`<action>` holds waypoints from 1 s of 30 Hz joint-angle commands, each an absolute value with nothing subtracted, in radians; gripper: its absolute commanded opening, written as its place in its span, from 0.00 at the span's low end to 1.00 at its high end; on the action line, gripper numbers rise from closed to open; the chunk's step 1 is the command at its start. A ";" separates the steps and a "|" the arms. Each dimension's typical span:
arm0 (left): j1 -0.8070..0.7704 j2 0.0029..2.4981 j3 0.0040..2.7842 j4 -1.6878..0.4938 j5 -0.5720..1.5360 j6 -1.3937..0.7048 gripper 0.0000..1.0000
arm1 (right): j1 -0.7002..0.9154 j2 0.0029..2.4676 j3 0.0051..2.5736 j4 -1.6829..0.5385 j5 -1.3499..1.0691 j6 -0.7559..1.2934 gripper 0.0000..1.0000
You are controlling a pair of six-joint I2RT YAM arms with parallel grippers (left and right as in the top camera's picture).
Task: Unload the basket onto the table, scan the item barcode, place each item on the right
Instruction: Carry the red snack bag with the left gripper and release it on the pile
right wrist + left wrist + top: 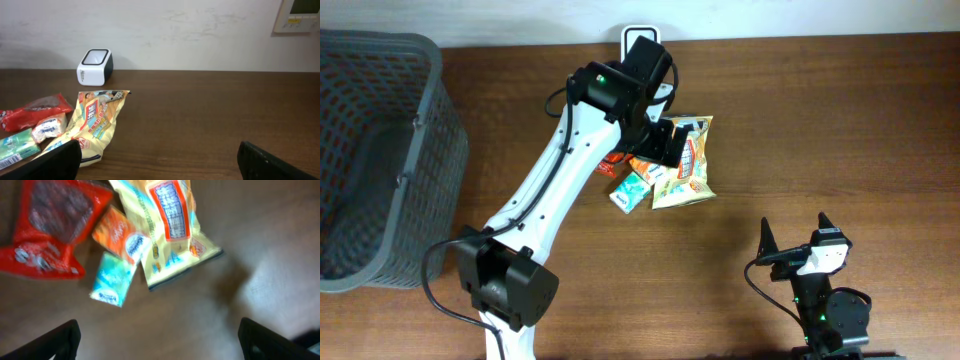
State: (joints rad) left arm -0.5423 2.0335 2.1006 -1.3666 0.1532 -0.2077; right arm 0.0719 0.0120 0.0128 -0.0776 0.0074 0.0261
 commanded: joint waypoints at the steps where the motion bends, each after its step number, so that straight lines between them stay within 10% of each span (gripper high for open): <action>1: -0.547 2.010 2.115 -1.429 0.215 -0.220 0.99 | 0.078 0.006 0.006 -0.082 0.013 0.033 0.98; 30: -0.625 2.010 2.115 -1.438 0.221 -0.220 0.99 | 0.078 0.006 0.006 -0.082 0.013 0.033 0.98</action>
